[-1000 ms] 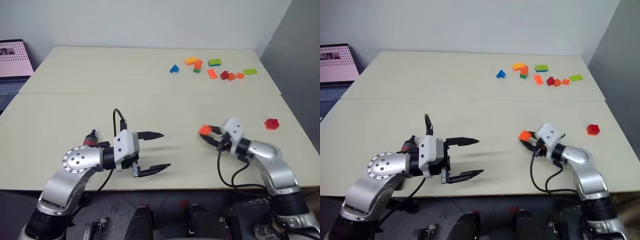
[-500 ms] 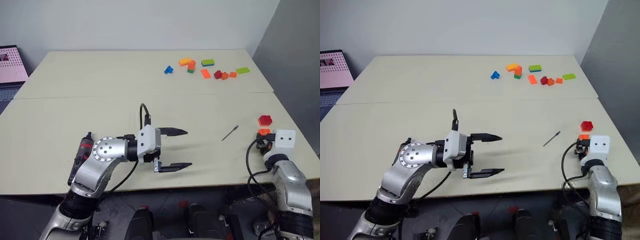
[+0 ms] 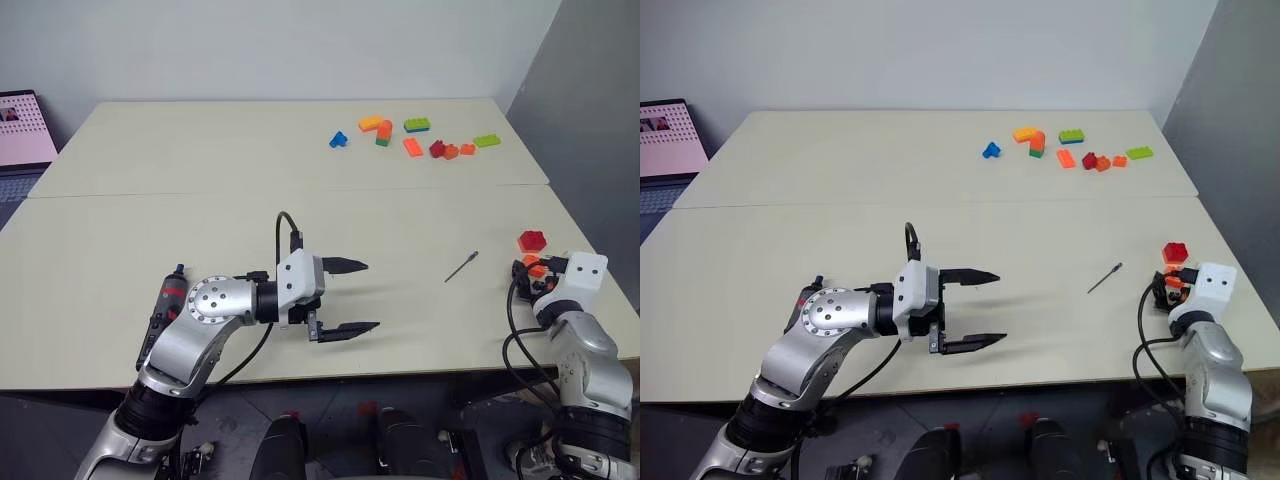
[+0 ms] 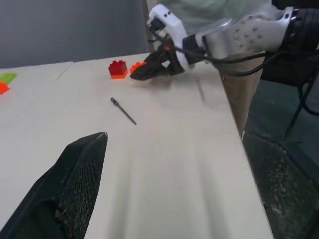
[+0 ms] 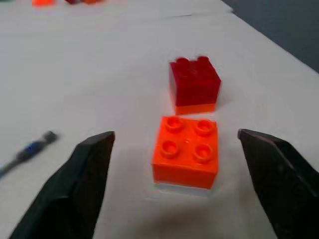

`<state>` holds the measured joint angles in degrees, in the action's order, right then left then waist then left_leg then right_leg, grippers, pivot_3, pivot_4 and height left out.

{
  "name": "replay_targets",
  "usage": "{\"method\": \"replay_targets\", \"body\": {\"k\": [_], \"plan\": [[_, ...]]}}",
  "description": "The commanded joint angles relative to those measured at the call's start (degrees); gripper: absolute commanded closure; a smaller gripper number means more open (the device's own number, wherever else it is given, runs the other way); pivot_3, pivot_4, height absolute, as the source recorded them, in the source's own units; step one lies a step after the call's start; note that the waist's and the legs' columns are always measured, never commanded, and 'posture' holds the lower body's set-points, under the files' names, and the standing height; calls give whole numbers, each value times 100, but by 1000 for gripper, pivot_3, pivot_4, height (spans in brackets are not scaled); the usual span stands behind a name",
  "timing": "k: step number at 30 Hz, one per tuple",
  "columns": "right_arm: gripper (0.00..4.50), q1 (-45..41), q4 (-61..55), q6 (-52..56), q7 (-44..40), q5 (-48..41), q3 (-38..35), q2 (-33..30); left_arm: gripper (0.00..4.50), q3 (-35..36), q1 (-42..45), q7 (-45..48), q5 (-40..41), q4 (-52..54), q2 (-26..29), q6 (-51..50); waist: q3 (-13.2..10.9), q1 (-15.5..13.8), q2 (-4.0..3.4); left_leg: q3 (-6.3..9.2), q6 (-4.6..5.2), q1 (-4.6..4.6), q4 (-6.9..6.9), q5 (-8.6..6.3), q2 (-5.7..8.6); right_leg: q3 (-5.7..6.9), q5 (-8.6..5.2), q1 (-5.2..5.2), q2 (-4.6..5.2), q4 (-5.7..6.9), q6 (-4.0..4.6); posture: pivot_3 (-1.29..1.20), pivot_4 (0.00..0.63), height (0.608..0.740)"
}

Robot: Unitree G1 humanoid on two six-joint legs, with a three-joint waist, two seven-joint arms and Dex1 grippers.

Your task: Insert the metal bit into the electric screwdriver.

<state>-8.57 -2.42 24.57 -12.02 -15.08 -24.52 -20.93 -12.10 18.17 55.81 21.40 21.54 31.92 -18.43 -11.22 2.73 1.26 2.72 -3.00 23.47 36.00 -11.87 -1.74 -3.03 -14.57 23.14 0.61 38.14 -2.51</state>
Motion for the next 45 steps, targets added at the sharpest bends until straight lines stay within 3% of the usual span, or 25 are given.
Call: {"method": "replay_targets", "body": {"k": [1,5,9,12,18,22,26,32,45], "plan": [[7,338,-519,-281,-537,129,-69,-748,0,563,-70,-449,152,554,427,-893,0,0,-1,0,0,1,-2,0,0,0,0,2,0,-2,0,0,150,740],[7,283,-770,-550,-1206,-92,27,-1276,0,1128,-278,-886,489,976,528,-1454,0,25,0,-3,0,1,-2,0,0,-2,-3,2,0,-6,4,0,150,740],[7,-32,-1315,-466,-2875,-720,749,-1981,0,1696,-626,-1360,525,1475,1088,-2523,-2,94,0,-17,0,-9,-1,0,-4,-21,-3,3,-3,0,4,0,150,740],[7,-435,-1529,-358,-3886,-968,1459,-2388,0,2399,-848,-1538,980,1650,1267,-3116,-2,88,3,-16,0,-23,-7,-1,-10,-26,-9,-2,-13,1,15,0,150,740],[7,-1511,-1201,-389,-5061,-1232,2322,-2431,0,3635,-764,-2180,1297,1564,1356,-4048,-18,25,30,-19,-1,-13,2,-1,-6,-27,-8,0,-9,-7,12,0,150,740],[7,-2022,-859,-438,-5639,-1218,2737,-2344,0,4159,-708,-2419,1470,1288,1714,-5041,-20,6,43,-18,-1,-8,-2,-1,-7,-23,-3,4,-10,-12,3,0,150,740],[7,-2366,-506,-604,-5927,-1111,2983,-2141,0,3987,-774,-2432,1206,976,2474,-5350,-33,15,60,-18,-2,-4,-4,-2,-8,-22,-1,12,-10,-12,2,0,150,740],[7,-2514,-634,-484,-6147,-1219,3173,-1944,0,3302,-270,-2639,992,193,2857,-5774,-34,-9,60,-18,-3,-5,-4,-2,-8,-21,-2,10,-8,-11,3,0,150,740],[7,-2879,-785,-162,-6558,-1391,3380,-1787,0,2421,966,-3302,615,-1112,2206,-6748,-34,-3,61,-7,-3,-1,-4,-2,-8,-8,8,11,-9,-7,-15,0,150,740]]}}
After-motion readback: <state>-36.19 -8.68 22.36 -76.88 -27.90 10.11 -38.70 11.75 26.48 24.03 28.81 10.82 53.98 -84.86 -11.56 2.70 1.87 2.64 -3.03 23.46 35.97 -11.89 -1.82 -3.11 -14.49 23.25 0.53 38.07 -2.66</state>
